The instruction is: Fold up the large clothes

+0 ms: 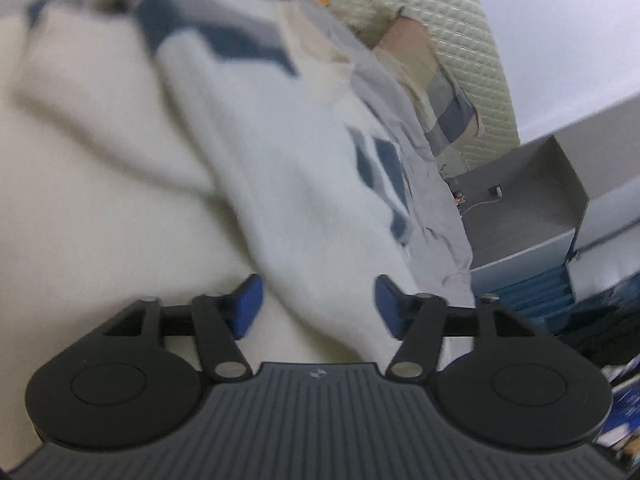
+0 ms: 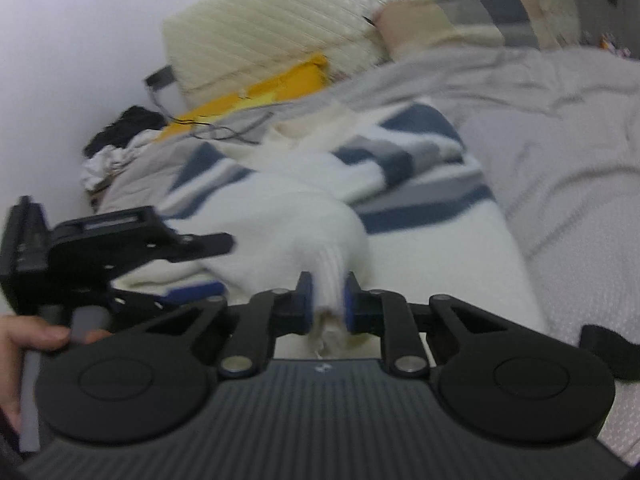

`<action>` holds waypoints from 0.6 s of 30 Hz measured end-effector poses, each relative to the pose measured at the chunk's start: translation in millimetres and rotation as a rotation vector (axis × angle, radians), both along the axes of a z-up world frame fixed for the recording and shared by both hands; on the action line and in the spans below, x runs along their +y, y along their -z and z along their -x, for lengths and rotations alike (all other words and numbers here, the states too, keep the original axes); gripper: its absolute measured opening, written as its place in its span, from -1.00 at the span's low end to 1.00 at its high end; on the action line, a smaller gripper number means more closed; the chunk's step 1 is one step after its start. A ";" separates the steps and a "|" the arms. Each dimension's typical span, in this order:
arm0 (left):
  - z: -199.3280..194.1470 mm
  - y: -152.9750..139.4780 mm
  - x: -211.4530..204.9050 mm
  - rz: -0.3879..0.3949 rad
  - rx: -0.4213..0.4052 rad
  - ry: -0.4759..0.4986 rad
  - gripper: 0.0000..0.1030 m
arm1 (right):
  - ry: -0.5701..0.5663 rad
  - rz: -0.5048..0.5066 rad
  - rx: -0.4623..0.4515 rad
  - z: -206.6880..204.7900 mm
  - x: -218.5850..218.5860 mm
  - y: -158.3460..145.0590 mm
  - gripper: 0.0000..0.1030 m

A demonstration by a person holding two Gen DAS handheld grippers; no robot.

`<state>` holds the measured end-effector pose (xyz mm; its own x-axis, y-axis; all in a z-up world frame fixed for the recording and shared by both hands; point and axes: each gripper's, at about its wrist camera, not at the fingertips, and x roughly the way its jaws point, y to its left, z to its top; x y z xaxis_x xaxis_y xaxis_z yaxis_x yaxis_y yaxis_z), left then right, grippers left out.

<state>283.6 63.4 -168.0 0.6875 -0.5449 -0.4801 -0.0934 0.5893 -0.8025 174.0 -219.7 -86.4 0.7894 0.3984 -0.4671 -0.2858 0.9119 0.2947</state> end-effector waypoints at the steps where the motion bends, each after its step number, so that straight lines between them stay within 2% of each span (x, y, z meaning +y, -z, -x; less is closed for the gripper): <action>1: 4.7 1.6 1.1 0.034 0.003 0.000 0.44 | -0.017 0.024 -0.017 4.8 5.5 -2.2 -0.64; 4: 14.9 -0.8 1.9 0.106 -0.003 0.024 0.45 | -0.086 0.113 -0.065 20.5 25.6 -4.7 -0.64; 6: 20.2 -3.7 0.9 0.126 -0.001 0.037 0.45 | -0.132 0.145 -0.073 29.1 37.0 -3.5 -0.64; 9: 24.3 -5.6 -6.0 0.121 0.010 0.074 0.50 | -0.203 0.205 -0.094 43.9 53.6 -1.8 -0.62; 11: 24.4 -4.0 -11.5 0.096 0.026 0.102 0.50 | -0.244 0.214 -0.090 51.3 59.9 -0.9 -0.59; 14: 25.9 -4.2 -15.7 0.065 0.020 0.096 0.45 | -0.264 0.217 -0.071 55.6 62.9 0.0 -0.55; 16: 24.7 -4.9 -16.5 0.034 0.026 0.088 0.01 | -0.262 0.207 -0.053 55.4 60.6 -0.7 -0.50; 18: 24.3 -0.6 -13.0 0.049 0.041 0.065 -0.28 | -0.258 0.159 -0.025 53.2 53.2 -2.5 -0.48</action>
<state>259.2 50.4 -167.4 0.6305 -0.6108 -0.4790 -0.0899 0.5555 -0.8267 120.9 -166.5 -83.9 0.6837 0.5110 -0.5210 -0.5194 0.8422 0.1443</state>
